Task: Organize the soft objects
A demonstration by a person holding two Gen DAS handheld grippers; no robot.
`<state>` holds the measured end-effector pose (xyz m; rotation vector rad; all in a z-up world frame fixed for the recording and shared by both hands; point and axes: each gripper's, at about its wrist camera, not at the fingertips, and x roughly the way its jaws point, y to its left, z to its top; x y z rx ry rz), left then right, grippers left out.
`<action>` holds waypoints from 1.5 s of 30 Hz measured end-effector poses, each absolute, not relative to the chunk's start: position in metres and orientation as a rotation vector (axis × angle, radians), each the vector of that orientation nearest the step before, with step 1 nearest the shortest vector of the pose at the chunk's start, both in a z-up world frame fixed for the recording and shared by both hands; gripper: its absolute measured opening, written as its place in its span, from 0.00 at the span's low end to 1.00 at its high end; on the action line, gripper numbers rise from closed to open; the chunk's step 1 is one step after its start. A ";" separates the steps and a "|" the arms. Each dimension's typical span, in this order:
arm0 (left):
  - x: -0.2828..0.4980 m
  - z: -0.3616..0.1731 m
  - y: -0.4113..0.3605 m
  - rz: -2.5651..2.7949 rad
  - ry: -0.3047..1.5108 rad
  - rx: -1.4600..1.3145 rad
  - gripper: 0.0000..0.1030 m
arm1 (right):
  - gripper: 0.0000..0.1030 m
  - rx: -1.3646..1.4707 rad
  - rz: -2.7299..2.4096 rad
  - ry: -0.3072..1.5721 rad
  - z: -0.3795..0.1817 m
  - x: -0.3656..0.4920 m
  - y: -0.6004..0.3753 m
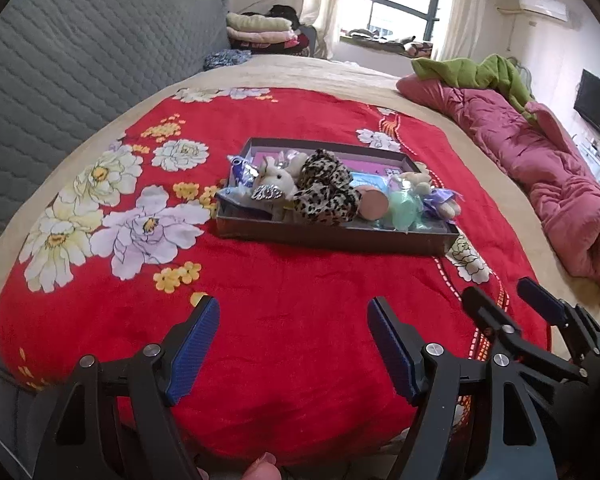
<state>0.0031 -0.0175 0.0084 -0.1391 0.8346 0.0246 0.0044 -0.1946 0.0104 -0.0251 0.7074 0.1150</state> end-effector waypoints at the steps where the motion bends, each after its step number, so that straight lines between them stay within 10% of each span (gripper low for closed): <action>1: 0.004 0.007 -0.016 0.028 0.837 -0.144 0.75 | 0.70 -0.025 0.114 0.706 0.010 0.004 -0.194; 45: 0.026 -0.036 -0.007 0.067 0.927 -0.151 0.75 | 0.70 -0.013 0.133 0.798 -0.024 0.017 -0.190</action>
